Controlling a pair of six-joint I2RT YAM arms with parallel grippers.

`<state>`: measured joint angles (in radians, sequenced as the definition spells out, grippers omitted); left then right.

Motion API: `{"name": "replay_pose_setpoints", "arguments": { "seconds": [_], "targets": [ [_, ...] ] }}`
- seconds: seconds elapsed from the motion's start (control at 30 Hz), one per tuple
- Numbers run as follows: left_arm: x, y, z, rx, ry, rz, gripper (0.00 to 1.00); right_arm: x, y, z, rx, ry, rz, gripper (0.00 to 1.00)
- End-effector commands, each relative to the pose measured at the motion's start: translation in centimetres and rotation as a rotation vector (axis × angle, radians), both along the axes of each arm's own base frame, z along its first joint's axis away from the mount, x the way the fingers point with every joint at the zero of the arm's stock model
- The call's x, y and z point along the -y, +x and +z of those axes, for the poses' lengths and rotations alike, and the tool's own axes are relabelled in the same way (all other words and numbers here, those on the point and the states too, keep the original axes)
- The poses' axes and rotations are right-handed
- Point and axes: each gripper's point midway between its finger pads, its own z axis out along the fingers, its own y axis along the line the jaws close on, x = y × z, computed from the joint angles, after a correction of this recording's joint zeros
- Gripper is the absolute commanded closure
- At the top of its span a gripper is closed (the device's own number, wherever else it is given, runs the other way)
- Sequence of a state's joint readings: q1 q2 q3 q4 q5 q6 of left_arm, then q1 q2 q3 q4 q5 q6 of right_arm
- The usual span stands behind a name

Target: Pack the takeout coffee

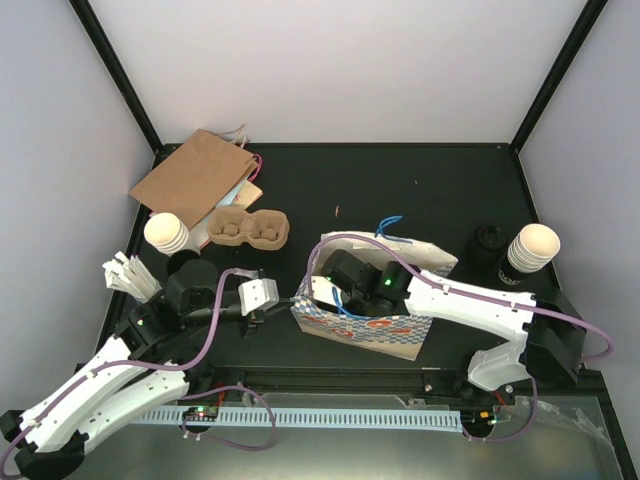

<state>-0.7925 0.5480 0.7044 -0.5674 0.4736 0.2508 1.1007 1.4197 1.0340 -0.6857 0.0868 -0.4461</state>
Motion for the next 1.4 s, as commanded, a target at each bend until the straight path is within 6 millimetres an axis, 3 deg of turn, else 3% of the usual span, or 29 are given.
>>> {"name": "replay_pose_setpoints", "arguments": {
  "seconds": [0.0, 0.17, 0.4, 0.43, 0.5, 0.53, 0.73, 1.03, 1.37],
  "targets": [
    [0.1, -0.1, 2.5, 0.048, -0.050, -0.010, 0.98, 7.3, -4.0, -6.7, -0.190, -0.326, -0.015, 0.38],
    [0.1, -0.1, 2.5, 0.048, -0.047, -0.006, 0.99, 7.1, -3.9, -5.8, -0.172, -0.286, -0.010, 0.37],
    [0.2, 0.0, 2.6, 0.050, -0.045, -0.010, 0.98, 5.1, -3.2, -1.6, -0.123, -0.171, 0.016, 0.36],
    [0.2, 0.0, 2.5, 0.049, -0.044, -0.010, 0.99, 4.8, -3.1, -0.9, -0.114, -0.151, 0.019, 0.28],
    [0.3, 0.0, 2.5, 0.048, -0.044, -0.011, 0.99, 4.3, -2.7, 0.5, -0.086, -0.109, 0.008, 0.02],
    [0.3, 0.0, 2.5, 0.046, -0.043, -0.012, 0.99, 4.1, -2.4, 1.3, -0.067, -0.084, 0.002, 0.00],
    [0.2, -0.1, 2.5, 0.045, -0.040, -0.015, 0.98, 3.0, -1.9, 6.0, -0.011, 0.026, 0.002, 0.00],
    [0.4, 0.1, 2.0, 0.040, -0.032, -0.016, 0.98, 2.8, -1.9, 11.0, 0.006, 0.135, -0.039, 0.00],
    [0.5, 0.3, 2.1, 0.039, -0.035, -0.011, 0.98, 2.2, -2.5, 20.9, -0.034, 0.380, -0.143, 0.00]
  ]
}}
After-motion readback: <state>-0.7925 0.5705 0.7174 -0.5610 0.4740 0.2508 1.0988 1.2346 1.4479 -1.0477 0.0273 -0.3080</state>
